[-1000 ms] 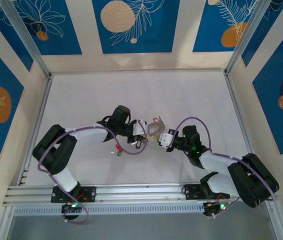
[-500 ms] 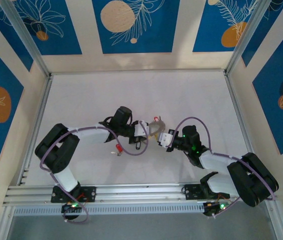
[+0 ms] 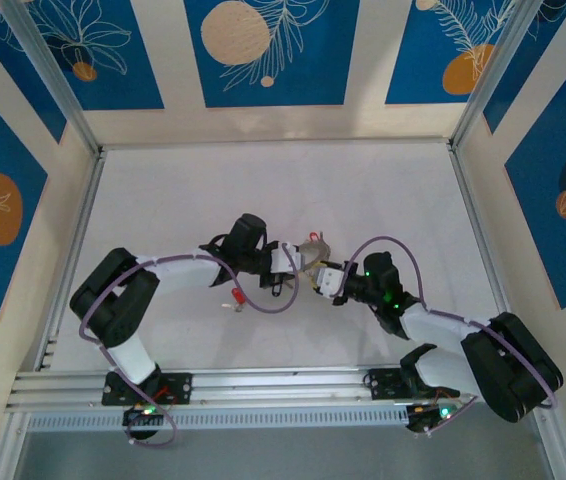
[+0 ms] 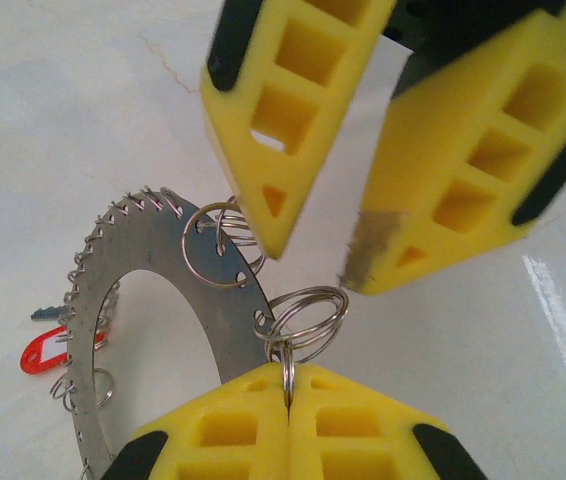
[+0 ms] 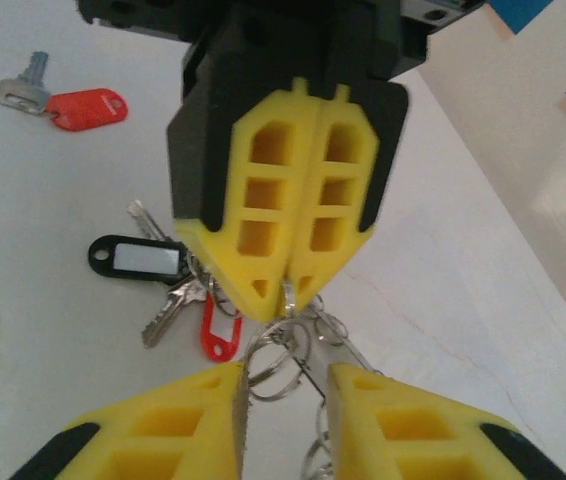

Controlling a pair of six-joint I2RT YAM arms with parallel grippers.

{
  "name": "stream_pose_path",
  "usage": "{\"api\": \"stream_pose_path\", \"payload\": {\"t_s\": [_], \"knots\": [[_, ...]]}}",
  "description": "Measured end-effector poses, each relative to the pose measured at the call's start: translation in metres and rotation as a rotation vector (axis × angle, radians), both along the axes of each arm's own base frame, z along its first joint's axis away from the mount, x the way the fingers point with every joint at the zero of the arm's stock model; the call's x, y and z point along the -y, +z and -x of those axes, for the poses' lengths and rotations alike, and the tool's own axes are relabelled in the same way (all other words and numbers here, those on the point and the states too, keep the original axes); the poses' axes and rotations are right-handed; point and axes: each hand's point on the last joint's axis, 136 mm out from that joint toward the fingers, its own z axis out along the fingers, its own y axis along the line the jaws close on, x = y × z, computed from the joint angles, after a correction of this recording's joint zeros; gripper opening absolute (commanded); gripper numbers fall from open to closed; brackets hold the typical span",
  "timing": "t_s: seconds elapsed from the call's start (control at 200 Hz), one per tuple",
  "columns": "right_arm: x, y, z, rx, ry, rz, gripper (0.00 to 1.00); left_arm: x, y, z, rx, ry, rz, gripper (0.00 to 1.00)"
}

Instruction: Put the keys on the keyring

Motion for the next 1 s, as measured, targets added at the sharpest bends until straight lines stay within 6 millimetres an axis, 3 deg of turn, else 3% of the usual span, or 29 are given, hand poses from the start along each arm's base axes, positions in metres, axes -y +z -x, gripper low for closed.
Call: {"api": "stream_pose_path", "payload": {"t_s": [0.34, 1.0], "knots": [[-0.003, -0.009, 0.004, -0.018, -0.019, 0.043, 0.35, 0.001, -0.001, 0.0, 0.006, 0.01, -0.01, 0.0], [-0.005, -0.009, -0.03, 0.033, -0.222, 0.045, 0.04, -0.006, -0.002, -0.02, -0.029, 0.148, -0.02, 0.0]]}}
